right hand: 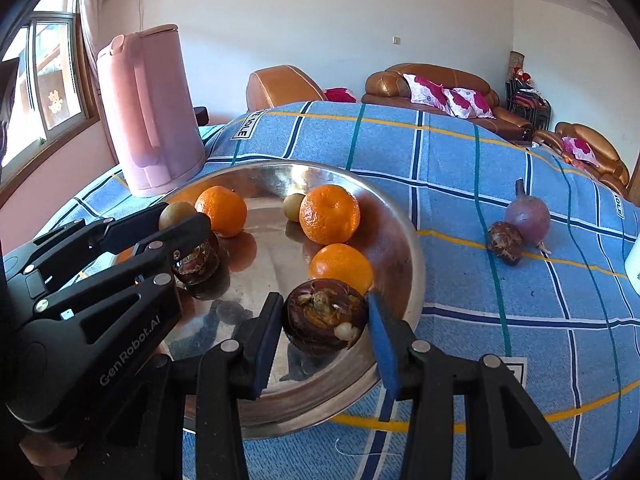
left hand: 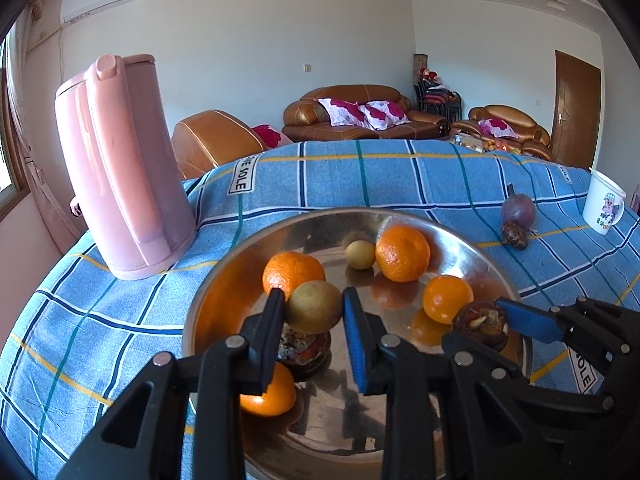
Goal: Organize fruits
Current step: 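Open both grippers to release the fruits into the bowl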
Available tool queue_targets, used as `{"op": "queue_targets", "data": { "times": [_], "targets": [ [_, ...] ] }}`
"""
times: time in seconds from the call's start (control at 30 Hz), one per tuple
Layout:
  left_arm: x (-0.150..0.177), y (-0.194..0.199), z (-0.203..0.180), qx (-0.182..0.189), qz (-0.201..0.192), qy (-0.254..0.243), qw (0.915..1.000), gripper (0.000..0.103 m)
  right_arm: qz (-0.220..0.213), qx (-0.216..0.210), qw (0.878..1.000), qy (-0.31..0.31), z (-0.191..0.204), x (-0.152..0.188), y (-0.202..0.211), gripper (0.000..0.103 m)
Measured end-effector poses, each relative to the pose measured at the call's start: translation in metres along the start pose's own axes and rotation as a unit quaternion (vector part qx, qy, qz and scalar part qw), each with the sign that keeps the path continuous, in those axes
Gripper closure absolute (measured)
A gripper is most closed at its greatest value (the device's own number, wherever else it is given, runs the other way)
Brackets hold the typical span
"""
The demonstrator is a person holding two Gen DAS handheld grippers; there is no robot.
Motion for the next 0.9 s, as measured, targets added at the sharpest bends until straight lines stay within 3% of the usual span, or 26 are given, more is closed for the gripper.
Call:
{"op": "queue_targets", "data": {
  "times": [0.5,0.67,0.9],
  "targets": [
    [0.002,-0.004,-0.001,0.006,0.007,0.002,1.0000,0.072,0.004,-0.002,1.000,0.008,0.005,0.001,-0.001,0.057],
    [0.005,-0.013,-0.002,0.027,0.033,0.004,0.9991,0.072,0.010,0.000,1.000,0.017,0.009,0.001,-0.003,0.057],
    [0.010,-0.019,-0.013,0.029,0.053,-0.019,0.9980,0.072,0.009,0.007,0.998,0.059,0.024,0.000,-0.003,0.046]
  ]
}}
Point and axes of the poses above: each gripper's, at about its wrist camera, not at the fingertips, and y roughly against the way its jaws point, z to its left, x to its underside, the point moved 7 cm from there along -y, roughly the way its jaws point, and after that the axes turned 8 degrees about y, right-handed, at the moved point
